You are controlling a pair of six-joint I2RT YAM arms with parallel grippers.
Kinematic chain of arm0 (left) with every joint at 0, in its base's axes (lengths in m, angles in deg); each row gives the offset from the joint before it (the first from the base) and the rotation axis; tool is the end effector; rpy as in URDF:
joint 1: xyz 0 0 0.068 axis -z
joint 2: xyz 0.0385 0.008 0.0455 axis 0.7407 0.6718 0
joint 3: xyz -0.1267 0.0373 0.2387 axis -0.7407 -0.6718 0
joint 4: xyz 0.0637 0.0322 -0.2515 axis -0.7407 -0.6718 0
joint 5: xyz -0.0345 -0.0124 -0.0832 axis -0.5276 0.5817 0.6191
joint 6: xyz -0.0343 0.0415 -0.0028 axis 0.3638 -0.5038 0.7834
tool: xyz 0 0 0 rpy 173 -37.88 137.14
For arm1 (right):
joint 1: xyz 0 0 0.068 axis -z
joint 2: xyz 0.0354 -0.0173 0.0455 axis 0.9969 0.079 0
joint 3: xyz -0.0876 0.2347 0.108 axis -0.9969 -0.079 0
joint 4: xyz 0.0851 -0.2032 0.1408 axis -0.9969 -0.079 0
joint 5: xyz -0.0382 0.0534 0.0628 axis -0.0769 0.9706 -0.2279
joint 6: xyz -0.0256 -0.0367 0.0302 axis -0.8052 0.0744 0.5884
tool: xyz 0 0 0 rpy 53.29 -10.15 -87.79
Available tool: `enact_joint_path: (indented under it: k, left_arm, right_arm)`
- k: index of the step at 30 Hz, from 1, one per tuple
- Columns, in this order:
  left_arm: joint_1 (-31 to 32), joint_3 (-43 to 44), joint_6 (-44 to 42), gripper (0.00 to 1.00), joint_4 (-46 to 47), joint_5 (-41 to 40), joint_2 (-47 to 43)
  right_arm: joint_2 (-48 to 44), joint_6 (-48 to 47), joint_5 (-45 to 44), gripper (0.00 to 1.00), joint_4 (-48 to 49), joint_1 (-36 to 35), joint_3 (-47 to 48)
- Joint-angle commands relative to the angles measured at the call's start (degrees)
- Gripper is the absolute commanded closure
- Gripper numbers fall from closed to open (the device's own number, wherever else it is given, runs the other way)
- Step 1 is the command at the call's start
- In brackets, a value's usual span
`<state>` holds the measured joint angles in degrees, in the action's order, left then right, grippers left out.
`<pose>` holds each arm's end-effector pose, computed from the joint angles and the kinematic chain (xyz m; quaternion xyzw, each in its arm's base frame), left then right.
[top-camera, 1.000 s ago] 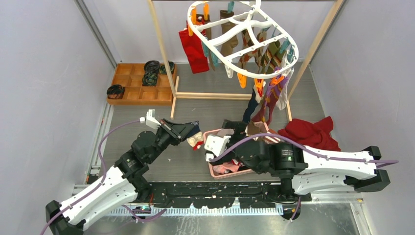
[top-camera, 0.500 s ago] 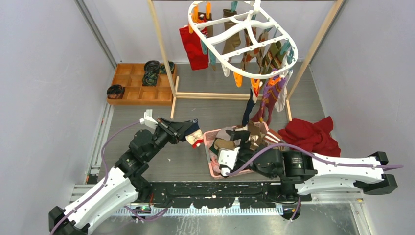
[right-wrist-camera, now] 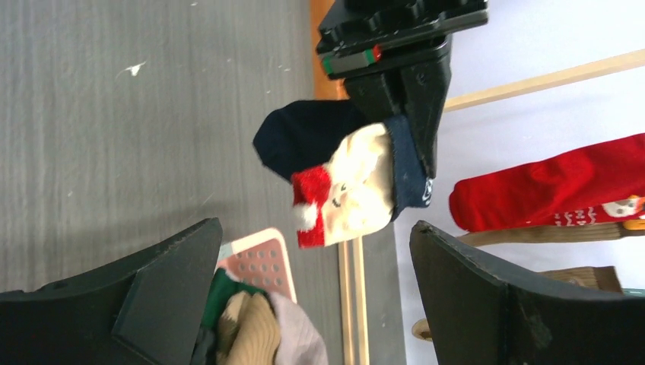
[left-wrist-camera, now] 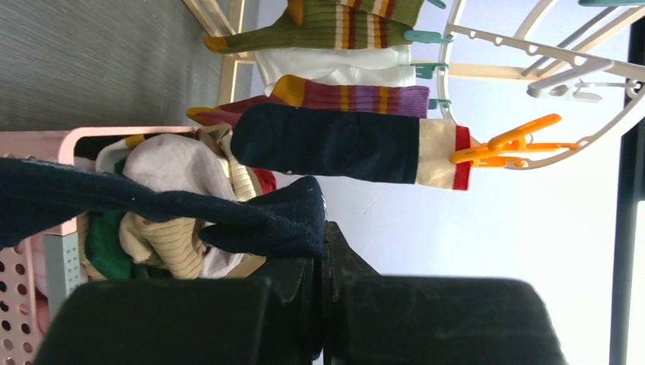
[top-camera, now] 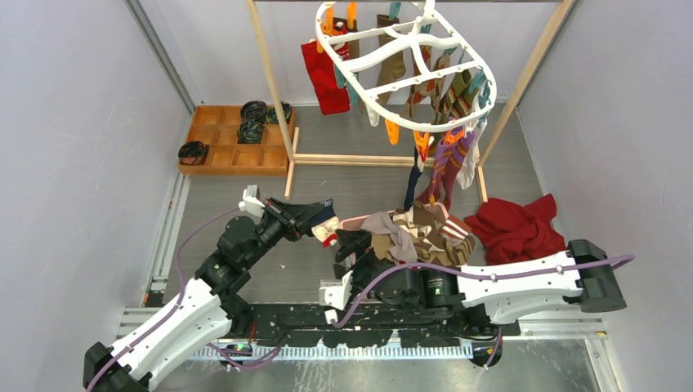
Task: Clip the socks to the hanger
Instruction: Pick up the sock from the bin.
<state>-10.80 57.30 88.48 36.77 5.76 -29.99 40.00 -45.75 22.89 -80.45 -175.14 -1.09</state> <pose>0.1306 -0.0998 0.2629 -0.3309 0.6535 -0.6203 0.2806 0.0192 0.2546 0.2865 -0.6816 0.4147 -0.0027 0.6029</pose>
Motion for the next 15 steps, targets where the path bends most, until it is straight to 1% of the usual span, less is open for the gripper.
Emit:
enact_joint_path:
  k: [1, 4, 7, 10, 12, 13, 15]
  left_arm:
    - [-0.4, 0.9, 2.4, 1.0, 2.4, 1.4, -2.0]
    - [-0.4, 0.3, 3.5, 1.0, 2.4, 1.4, -2.6]
    - [-0.4, -0.1, 4.3, 1.0, 2.8, 1.7, -3.0]
    - [-0.4, -0.1, 4.6, 1.0, 2.9, 1.9, -3.4]
    - [-0.4, -0.2, 4.7, 1.0, 2.8, 1.7, -3.8]
    - [-0.4, -0.2, 4.7, 1.0, 2.5, 1.5, -4.0]
    - [-0.4, -0.5, 4.8, 1.0, 2.1, 1.0, -4.4]
  right_arm:
    - [3.5, -7.7, -3.9, 0.0, 20.0, 0.0, -0.9]
    - [6.5, -9.5, -4.6, 0.0, 26.2, 0.5, -1.4]
    - [9.2, -10.1, -5.1, 0.01, 28.4, 1.4, -0.8]
    - [11.8, -11.6, -6.7, 0.08, 32.5, 2.3, -0.6]
    - [12.7, -12.4, -7.6, 0.18, 33.9, 2.9, -0.3]
    - [12.9, -12.8, -8.1, 0.25, 34.5, 3.0, -0.3]
    - [12.7, -13.5, -8.9, 0.43, 35.9, 3.4, -0.5]
